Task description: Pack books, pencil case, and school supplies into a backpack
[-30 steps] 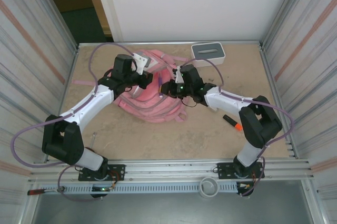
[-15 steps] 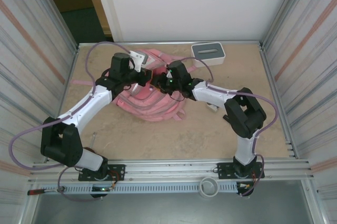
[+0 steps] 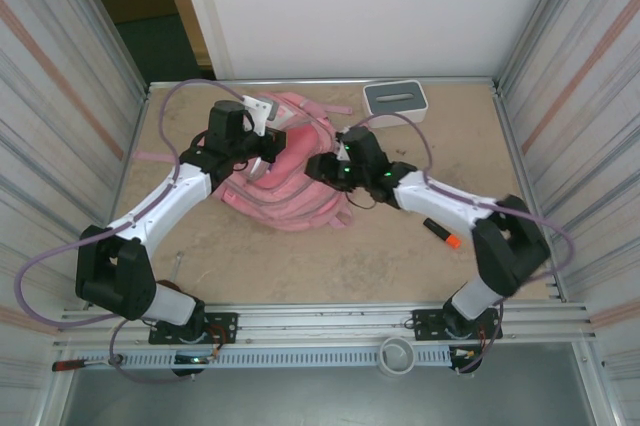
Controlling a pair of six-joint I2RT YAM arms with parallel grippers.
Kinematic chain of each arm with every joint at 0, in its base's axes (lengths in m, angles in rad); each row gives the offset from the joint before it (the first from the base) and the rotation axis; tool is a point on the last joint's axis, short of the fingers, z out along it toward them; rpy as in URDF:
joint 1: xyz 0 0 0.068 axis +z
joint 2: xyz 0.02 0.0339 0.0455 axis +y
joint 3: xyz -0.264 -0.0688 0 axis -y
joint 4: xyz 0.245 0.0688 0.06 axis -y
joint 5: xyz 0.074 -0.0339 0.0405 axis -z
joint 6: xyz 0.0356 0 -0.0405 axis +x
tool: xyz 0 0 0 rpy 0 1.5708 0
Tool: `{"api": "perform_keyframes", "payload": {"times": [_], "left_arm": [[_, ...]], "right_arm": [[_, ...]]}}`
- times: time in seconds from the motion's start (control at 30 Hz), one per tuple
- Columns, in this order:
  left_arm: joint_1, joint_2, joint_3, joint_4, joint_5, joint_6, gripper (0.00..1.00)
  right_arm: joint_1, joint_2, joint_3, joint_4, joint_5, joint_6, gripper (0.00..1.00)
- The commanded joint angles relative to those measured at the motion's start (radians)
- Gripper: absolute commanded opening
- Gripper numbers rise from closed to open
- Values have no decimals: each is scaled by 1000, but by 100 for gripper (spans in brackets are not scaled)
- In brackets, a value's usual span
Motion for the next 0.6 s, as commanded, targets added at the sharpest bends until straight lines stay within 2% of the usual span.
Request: {"api": "perform_keyframes", "payload": {"times": [0.0, 0.07, 0.13, 0.23, 0.27, 0.4, 0.57], "left_arm": [[-5, -60, 9, 100, 14, -23, 0], [-5, -54, 6, 103, 21, -23, 0], [-5, -47, 7, 101, 23, -21, 0], [-6, -44, 8, 96, 22, -19, 0], [-5, -44, 8, 97, 23, -21, 0], [-5, -43, 6, 98, 26, -22, 0], [-5, -47, -5, 96, 16, -12, 0]], "right_arm": [[-22, -132, -10, -328, 299, -254, 52], [-55, -143, -4, -466, 418, -349, 68], [-107, -123, -7, -546, 448, -411, 84], [-152, -85, -17, -628, 516, -475, 97], [-162, -74, -23, -648, 539, -487, 100], [-195, -22, -40, -695, 620, -511, 99], [-226, 80, -21, -702, 608, -551, 99]]}}
